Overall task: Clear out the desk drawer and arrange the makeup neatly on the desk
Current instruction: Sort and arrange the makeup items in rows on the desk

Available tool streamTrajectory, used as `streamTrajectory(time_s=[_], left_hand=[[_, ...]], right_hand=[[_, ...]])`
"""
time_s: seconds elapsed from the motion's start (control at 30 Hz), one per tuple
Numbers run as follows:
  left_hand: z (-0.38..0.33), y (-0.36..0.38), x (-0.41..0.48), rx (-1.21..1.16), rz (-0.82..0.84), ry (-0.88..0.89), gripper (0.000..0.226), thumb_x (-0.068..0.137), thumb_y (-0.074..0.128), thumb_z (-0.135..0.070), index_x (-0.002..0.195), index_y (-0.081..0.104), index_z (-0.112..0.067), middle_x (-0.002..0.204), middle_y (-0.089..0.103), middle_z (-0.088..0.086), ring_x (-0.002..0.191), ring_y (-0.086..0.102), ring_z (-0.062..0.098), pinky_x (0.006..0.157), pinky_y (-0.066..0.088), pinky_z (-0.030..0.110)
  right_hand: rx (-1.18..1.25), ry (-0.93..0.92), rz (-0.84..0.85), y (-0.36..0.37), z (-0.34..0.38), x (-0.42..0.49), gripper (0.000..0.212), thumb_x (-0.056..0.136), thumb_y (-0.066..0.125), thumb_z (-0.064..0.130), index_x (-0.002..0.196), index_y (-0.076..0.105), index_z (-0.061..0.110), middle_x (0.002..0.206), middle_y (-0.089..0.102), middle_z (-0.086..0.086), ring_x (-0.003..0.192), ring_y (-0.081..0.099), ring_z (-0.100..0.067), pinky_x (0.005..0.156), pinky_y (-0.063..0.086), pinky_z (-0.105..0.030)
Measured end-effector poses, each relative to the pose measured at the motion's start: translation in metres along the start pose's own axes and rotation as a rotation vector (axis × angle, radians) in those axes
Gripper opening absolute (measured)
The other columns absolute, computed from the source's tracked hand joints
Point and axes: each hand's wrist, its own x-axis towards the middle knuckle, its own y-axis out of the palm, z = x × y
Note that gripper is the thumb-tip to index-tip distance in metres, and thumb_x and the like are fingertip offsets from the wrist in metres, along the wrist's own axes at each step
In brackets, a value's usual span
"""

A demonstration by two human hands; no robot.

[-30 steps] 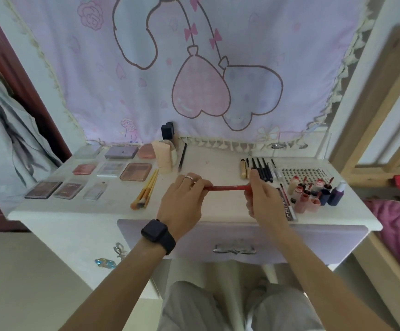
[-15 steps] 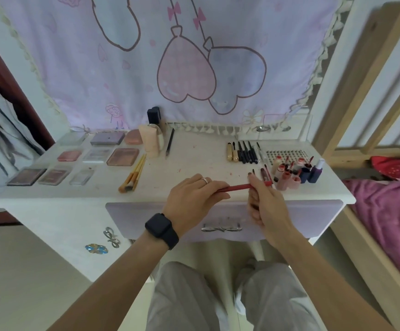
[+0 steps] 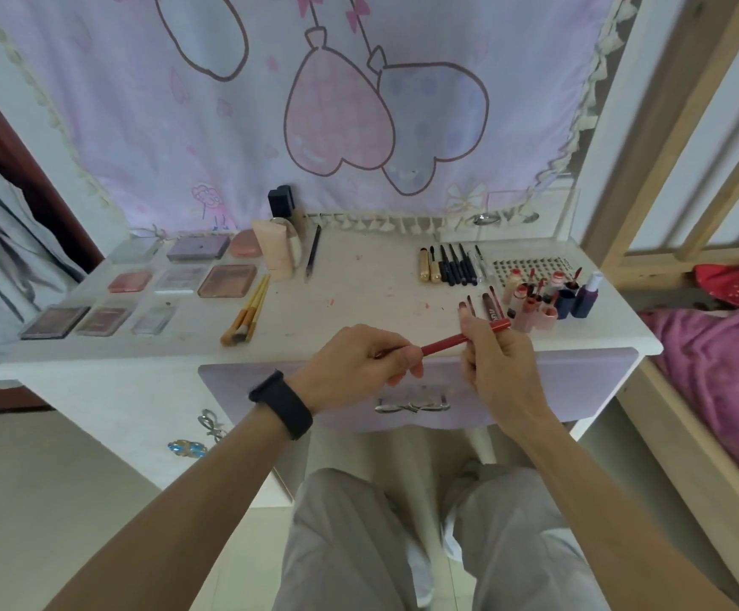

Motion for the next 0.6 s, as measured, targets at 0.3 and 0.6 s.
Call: streamTrajectory(time_s=[0.3, 0.6], left_hand=[[0.032, -0.019, -0.017, 0.394, -0.618, 0.147, 0.028, 0.096, 0.057, -0.041, 0.100, 0.074, -0.020, 0.081, 0.072, -0.009, 0.071, 0.063, 0.013, 0.060, 0.049, 0.030], [-0.013, 0.021, 0.015, -0.612, -0.487, -0.224, 0.014, 0.093, 0.066, -0.037, 0.100, 0.067, -0.024, 0.092, 0.077, -0.013, 0.085, 0.071, 0.007, 0.067, 0.051, 0.015]], right_hand=[[0.477, 0.109, -0.279, -0.032, 0.036, 0.020, 0.054, 0.097, 0.052, 0.021, 0.047, 0.033, 0.027, 0.048, 0.024, 0.008, 0.036, 0.019, -0.010, 0.033, 0.018, -0.020], [0.655, 0.276, -0.049, 0.003, 0.010, 0.007, 0.035, 0.097, 0.058, 0.039, 0.069, 0.059, 0.019, 0.064, 0.048, 0.005, 0.038, 0.028, -0.007, 0.032, 0.020, -0.020]])
